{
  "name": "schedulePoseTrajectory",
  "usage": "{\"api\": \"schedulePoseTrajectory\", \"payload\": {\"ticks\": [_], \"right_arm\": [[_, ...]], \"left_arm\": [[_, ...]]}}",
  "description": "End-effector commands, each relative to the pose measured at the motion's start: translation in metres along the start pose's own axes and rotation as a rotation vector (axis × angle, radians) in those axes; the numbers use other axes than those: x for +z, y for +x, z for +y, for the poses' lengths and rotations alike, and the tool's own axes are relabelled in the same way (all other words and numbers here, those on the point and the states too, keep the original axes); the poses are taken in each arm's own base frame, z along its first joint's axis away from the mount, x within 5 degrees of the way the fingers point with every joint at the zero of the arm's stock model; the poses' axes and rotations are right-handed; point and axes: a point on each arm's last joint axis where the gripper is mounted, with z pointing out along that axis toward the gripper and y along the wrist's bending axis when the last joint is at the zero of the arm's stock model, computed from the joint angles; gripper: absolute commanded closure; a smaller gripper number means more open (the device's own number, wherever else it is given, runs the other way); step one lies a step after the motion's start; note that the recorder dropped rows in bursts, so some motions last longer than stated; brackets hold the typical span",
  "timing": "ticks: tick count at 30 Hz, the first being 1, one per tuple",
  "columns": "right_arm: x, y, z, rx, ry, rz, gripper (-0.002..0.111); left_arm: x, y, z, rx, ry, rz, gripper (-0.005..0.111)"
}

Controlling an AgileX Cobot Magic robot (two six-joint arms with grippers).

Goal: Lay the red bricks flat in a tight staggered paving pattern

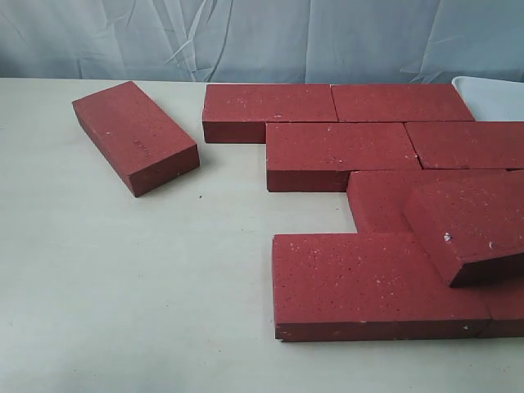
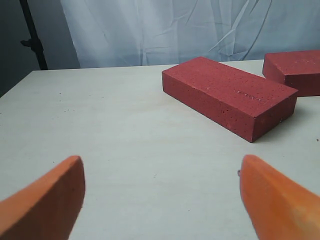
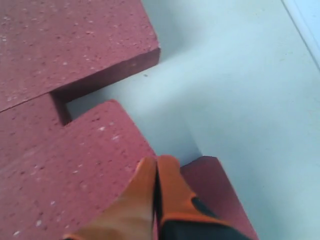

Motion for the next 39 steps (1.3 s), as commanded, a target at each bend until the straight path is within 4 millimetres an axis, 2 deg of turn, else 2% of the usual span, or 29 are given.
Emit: {"api": "schedulePoseTrajectory", "payload": {"ticks": [1, 9, 12, 17, 29, 39], "right_arm": [[0.016, -0.003, -0.015, -0.023, 0.139, 0.017, 0.109], [0.047, 0.009, -0.015, -0.027, 0.187, 0.203, 0.109], [0.049, 0.012, -0.009, -0.049, 0.163, 0.235, 0.109], [0.046, 0.016, 0.015, -0.134, 0.089, 0.266, 0.109], [0.034, 0.031, 0.070, -0.302, 0.033, 0.320, 0.109], [0.020, 0.051, 0.129, -0.373, -0.184, 0.340, 0.109]], "left_arm": [[0.000, 0.000, 0.000, -0.007, 0.003, -0.011, 0.027], [0.000, 0.000, 0.000, -0.007, 0.003, -0.011, 0.027], [0.000, 0.000, 0.000, -0.007, 0.003, -0.011, 0.027], [0.000, 0.000, 0.000, -0.007, 0.003, -0.011, 0.027], [0.000, 0.000, 0.000, -0.007, 0.003, -0.011, 0.027], [0.000, 0.000, 0.000, -0.007, 0.003, -0.011, 0.027]]}}
